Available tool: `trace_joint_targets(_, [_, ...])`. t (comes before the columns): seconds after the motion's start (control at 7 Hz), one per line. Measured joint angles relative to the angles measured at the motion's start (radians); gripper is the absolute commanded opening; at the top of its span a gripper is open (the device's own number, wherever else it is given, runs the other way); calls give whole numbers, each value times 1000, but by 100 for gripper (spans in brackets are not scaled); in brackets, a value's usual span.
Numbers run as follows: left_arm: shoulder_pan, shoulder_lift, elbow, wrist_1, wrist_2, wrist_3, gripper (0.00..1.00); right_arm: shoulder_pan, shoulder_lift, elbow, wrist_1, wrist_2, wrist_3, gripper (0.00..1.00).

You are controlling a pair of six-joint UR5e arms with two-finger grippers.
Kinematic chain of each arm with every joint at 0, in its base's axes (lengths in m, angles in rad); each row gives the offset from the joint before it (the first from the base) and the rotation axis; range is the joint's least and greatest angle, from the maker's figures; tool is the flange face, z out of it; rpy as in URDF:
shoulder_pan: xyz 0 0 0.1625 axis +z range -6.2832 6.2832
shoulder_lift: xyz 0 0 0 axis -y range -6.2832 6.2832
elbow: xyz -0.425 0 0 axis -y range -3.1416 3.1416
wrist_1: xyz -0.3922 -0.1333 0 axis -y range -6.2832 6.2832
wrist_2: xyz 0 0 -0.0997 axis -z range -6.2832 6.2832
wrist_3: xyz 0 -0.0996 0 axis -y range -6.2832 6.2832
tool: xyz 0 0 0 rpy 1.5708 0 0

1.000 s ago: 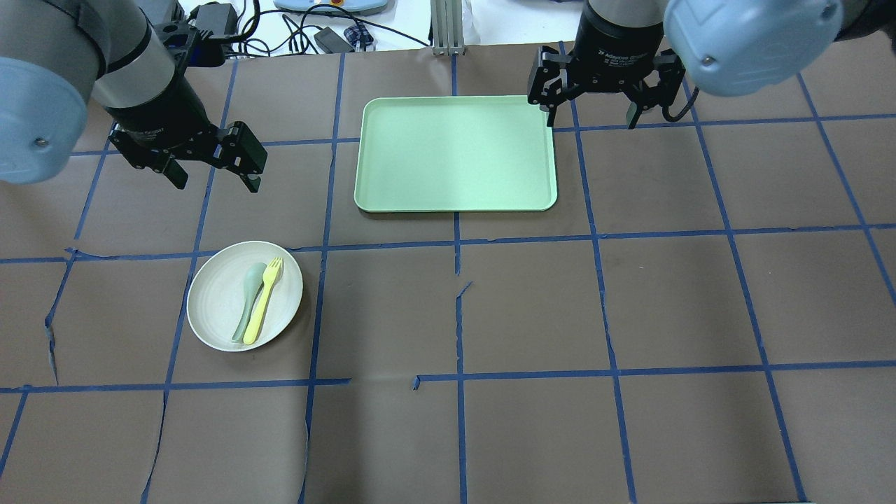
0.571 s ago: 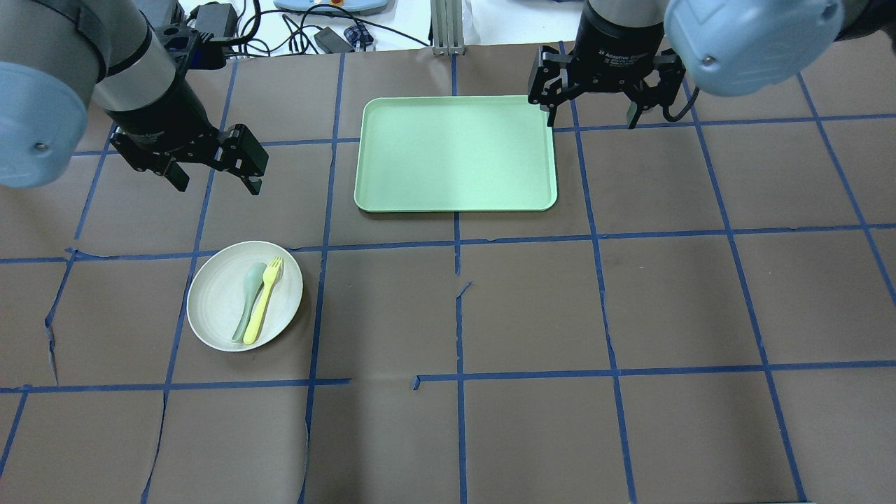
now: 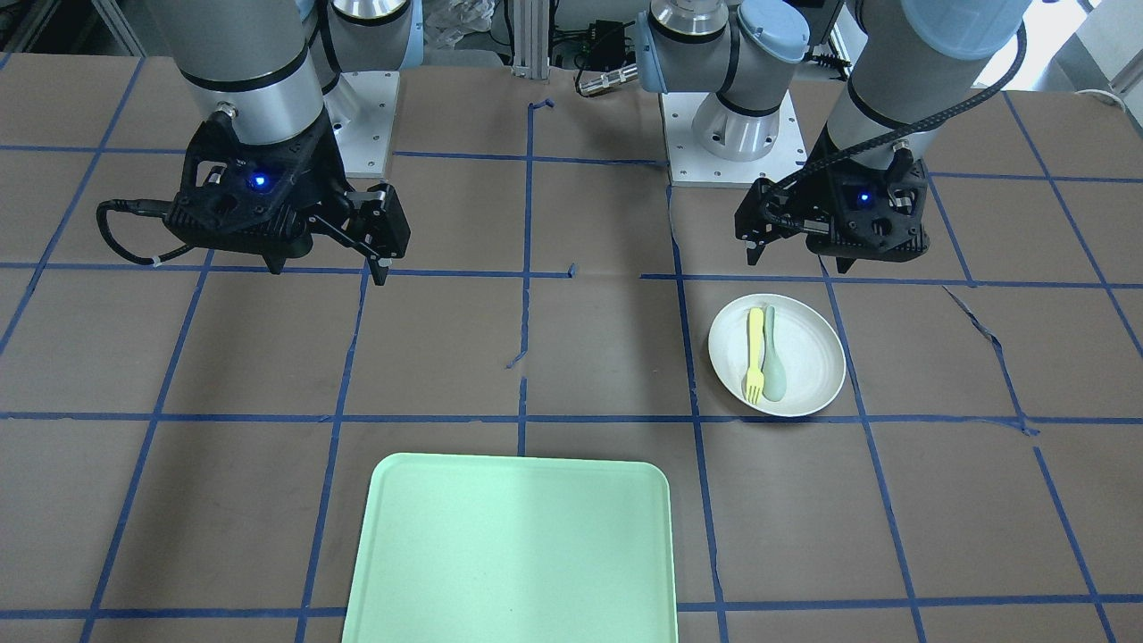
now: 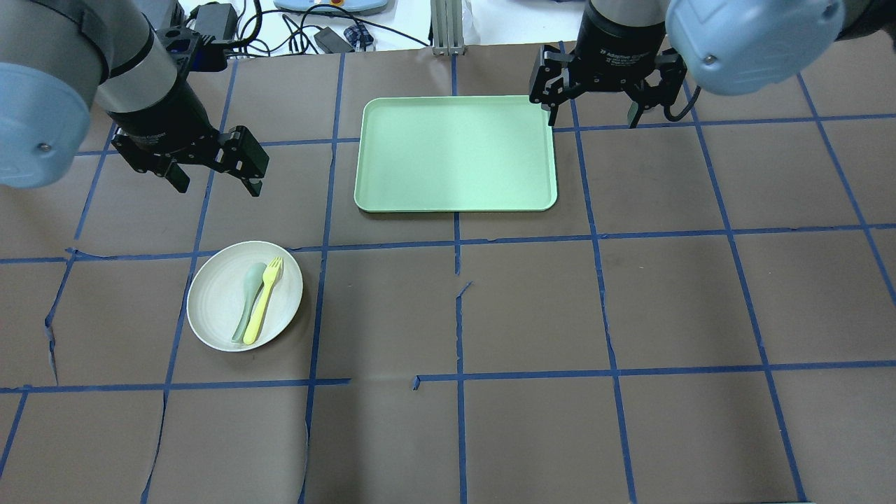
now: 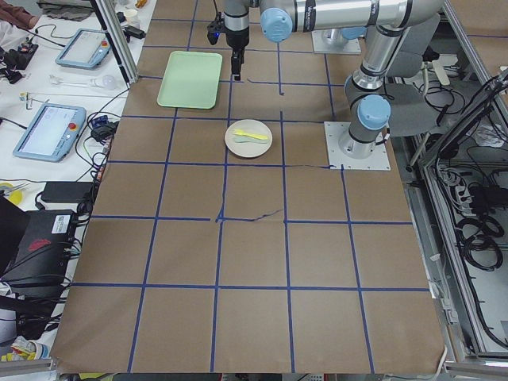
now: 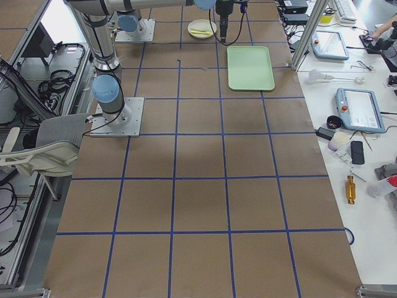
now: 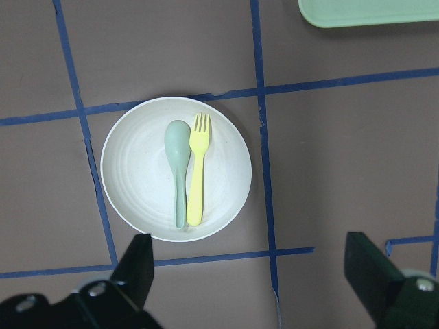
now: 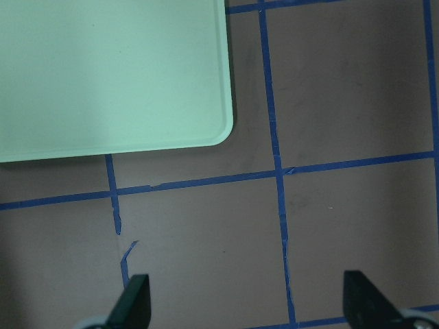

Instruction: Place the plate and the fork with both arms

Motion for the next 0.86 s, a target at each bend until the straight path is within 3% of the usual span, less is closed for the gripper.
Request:
trace_joint_targets(0.43, [27, -14, -12, 33, 9, 10, 100, 1, 0, 0, 1, -1, 0, 100])
trace_joint_targets(0.86, [165, -18, -19, 19, 30, 31, 100, 3, 0, 0, 1, -1, 0, 100])
